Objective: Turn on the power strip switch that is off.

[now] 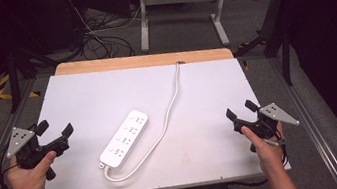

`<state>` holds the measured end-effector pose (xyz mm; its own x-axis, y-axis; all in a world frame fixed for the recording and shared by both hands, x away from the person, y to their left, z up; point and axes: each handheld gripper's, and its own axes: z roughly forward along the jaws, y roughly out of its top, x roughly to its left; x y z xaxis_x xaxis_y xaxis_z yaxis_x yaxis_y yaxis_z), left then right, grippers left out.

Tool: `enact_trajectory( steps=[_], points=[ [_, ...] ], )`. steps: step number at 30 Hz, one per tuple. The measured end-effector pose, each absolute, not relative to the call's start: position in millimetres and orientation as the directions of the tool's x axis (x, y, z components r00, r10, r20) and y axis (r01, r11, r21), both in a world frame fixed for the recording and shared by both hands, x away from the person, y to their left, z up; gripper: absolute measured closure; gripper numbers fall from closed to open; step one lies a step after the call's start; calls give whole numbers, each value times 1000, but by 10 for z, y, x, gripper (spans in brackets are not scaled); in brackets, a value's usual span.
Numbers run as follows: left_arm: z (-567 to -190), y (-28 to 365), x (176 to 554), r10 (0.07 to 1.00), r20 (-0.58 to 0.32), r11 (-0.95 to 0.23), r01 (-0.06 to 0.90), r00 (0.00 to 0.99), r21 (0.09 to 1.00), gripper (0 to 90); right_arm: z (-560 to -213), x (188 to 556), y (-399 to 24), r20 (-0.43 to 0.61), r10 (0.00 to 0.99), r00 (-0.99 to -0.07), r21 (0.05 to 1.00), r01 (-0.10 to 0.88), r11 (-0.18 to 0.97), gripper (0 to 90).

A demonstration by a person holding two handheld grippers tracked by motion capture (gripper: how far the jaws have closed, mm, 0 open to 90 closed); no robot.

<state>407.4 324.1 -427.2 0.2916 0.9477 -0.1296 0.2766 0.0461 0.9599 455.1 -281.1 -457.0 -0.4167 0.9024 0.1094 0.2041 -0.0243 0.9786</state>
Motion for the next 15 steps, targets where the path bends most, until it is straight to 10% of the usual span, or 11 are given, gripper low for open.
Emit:
enact_trajectory(
  steps=[15],
  points=[
    [-4331,3261,4074,968,-127,78,222,217,972,13,-4569,4550,-2791,107,889,-445,981,192,-22,111]
  ],
)
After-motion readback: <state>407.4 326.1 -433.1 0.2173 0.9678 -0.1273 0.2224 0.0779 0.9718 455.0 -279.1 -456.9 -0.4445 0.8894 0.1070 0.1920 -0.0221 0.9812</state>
